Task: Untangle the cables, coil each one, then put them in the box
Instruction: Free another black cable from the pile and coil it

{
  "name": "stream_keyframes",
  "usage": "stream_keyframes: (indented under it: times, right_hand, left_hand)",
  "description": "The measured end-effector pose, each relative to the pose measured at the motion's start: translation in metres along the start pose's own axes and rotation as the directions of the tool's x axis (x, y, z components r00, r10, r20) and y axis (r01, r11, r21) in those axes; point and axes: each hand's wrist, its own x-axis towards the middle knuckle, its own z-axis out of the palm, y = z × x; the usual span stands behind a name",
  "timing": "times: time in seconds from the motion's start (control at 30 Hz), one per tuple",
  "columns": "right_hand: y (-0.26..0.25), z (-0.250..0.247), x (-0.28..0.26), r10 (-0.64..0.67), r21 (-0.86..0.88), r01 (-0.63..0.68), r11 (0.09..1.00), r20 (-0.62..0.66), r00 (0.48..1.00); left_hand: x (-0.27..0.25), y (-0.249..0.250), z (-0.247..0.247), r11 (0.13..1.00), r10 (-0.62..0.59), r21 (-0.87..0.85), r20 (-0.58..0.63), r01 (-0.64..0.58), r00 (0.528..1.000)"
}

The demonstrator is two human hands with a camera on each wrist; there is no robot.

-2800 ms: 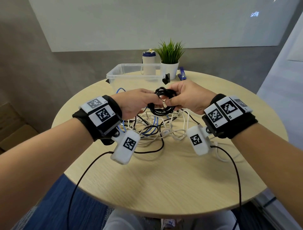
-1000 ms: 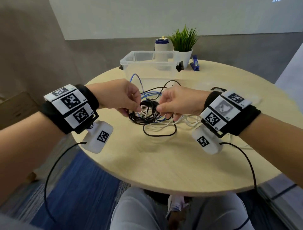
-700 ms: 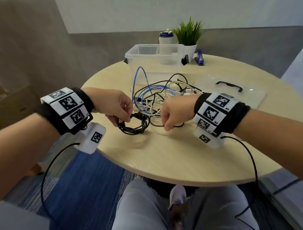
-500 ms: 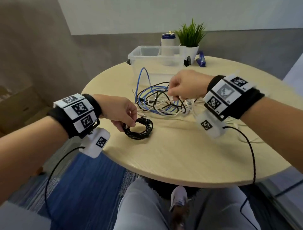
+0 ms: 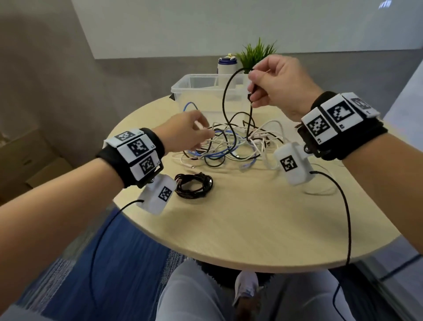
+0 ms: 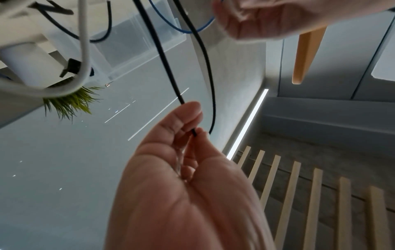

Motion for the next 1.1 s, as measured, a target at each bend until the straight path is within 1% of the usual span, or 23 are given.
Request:
stream_keyframes:
  times: [0.07,0.13,0.2,0.27,0.3,0.37,0.43,0.47,0.53,0.6,0.63,0.7,0.83,0.9,1.0,1.03,1.07,1.1]
  right_hand:
    - [-0.003,-0.001,-0.001,-0.036,0.043,0.036,0.998,0.012,0.999]
    - [-0.004,-0.002,-0.002,-0.088,0.038,0.087,0.995,0.025,0.996]
    - [-0.003,-0.004,-0.003,-0.112,0.027,0.111,0.993,0.028,0.993]
    - [0.004,-0.006,-0.005,-0.088,-0.007,0.089,0.996,0.035,0.995]
    - [0.01,-0.006,-0.006,-0.056,-0.046,0.058,0.997,0.048,0.997]
    - [0.021,-0.005,-0.01,0.048,-0.156,-0.033,0.987,0.095,0.994]
    - [0.033,-0.003,-0.012,0.158,-0.257,-0.114,0.96,0.157,0.975]
    - [0.039,-0.001,-0.013,0.193,-0.302,-0.128,0.945,0.195,0.962]
    - [0.047,0.003,-0.015,0.243,-0.402,-0.122,0.907,0.265,0.933]
    - [0.054,0.007,-0.015,0.284,-0.485,-0.12,0.866,0.28,0.917]
    - [0.056,0.008,-0.015,0.289,-0.494,-0.127,0.86,0.266,0.92]
    - [0.055,0.01,-0.015,0.272,-0.445,-0.149,0.883,0.226,0.935]
    - [0.047,0.015,-0.014,0.191,-0.298,-0.129,0.946,0.191,0.963]
    - [0.046,0.019,-0.012,0.143,-0.237,-0.101,0.966,0.168,0.975]
    - [0.048,0.019,-0.005,0.146,-0.255,-0.107,0.961,0.136,0.98]
    - [0.049,0.018,-0.003,0.168,-0.254,-0.132,0.958,0.126,0.978]
    - [0.05,0.015,-0.002,0.191,-0.224,-0.162,0.961,0.115,0.975]
    - [0.05,0.013,0.0,0.206,-0.169,-0.186,0.968,0.105,0.973]
  left_hand:
    - [0.01,0.013,0.007,0.987,0.033,-0.156,-0.062,-0.042,0.998]
    - [0.019,0.026,0.014,0.955,0.046,-0.287,-0.107,-0.075,0.993]
    - [0.026,0.036,0.018,0.93,0.05,-0.355,-0.144,-0.099,0.988]
    - [0.033,0.041,0.017,0.894,0.037,-0.435,-0.173,-0.11,0.984]
    - [0.035,0.042,0.015,0.86,0.02,-0.498,-0.19,-0.114,0.982]
    - [0.036,0.044,0.007,0.791,0.004,-0.595,-0.231,-0.144,0.973]
    - [0.035,0.047,0.001,0.758,0.036,-0.622,-0.261,-0.197,0.965]
    - [0.034,0.048,0.0,0.75,0.057,-0.623,-0.274,-0.222,0.96]
    - [0.033,0.051,-0.004,0.733,0.072,-0.633,-0.293,-0.25,0.953]
    - [0.032,0.056,-0.008,0.696,0.091,-0.661,-0.308,-0.282,0.947]
    - [0.032,0.057,-0.01,0.67,0.116,-0.676,-0.312,-0.307,0.943]
    - [0.032,0.06,-0.013,0.623,0.176,-0.7,-0.308,-0.348,0.935]
    - [0.034,0.061,-0.011,0.587,0.275,-0.716,-0.263,-0.378,0.925]
    - [0.034,0.06,-0.009,0.588,0.299,-0.72,-0.23,-0.369,0.926]
    - [0.033,0.057,-0.009,0.611,0.27,-0.718,-0.207,-0.334,0.94]
    - [0.033,0.054,-0.009,0.639,0.247,-0.703,-0.195,-0.311,0.949]
    - [0.033,0.05,-0.008,0.693,0.223,-0.664,-0.175,-0.282,0.959]
    - [0.031,0.047,-0.007,0.77,0.205,-0.586,-0.147,-0.253,0.968]
